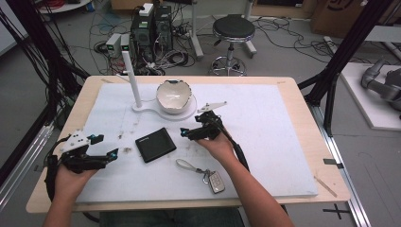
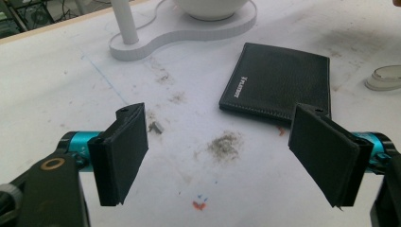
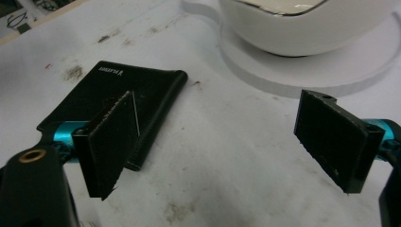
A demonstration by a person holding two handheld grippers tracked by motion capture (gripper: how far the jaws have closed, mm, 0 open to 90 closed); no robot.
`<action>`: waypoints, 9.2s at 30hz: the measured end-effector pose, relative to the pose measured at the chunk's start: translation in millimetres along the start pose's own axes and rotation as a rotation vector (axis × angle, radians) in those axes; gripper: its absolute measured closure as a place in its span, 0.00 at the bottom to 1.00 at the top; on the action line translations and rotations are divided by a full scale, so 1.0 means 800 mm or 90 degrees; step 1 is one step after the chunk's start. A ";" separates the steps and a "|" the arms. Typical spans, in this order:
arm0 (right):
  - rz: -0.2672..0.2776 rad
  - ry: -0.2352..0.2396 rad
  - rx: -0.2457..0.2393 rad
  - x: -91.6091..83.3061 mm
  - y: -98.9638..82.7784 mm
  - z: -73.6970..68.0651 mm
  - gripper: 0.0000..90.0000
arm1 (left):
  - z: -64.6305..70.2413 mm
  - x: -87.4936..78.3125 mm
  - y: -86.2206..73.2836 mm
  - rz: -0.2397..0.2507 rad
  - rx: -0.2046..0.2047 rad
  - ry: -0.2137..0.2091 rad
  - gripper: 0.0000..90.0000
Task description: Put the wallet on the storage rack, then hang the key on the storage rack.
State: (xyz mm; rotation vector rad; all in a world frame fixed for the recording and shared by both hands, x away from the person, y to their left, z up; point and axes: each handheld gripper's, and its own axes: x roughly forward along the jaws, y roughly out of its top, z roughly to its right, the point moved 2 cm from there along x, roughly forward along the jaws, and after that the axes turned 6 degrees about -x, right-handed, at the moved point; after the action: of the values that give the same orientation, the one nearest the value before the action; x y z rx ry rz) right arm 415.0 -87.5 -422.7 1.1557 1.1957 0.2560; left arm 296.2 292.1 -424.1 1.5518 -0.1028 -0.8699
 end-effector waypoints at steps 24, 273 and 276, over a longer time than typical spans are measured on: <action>-0.131 0.093 -0.054 0.087 0.008 -0.050 0.35 | 0.003 -0.008 -0.006 -0.005 0.005 0.007 0.23; -0.188 0.110 -0.257 -0.059 -0.097 -0.075 0.62 | 0.018 0.048 0.030 0.020 0.023 -0.061 0.23; -0.189 0.112 -0.271 -0.062 -0.097 -0.076 0.82 | 0.018 0.048 0.030 0.020 0.023 -0.061 0.23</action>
State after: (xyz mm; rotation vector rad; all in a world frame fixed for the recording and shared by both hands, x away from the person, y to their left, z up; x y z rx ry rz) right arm 314.2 -122.1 -450.5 0.5860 1.3679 0.3700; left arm 325.0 254.7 -418.8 1.5378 -0.2122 -0.9220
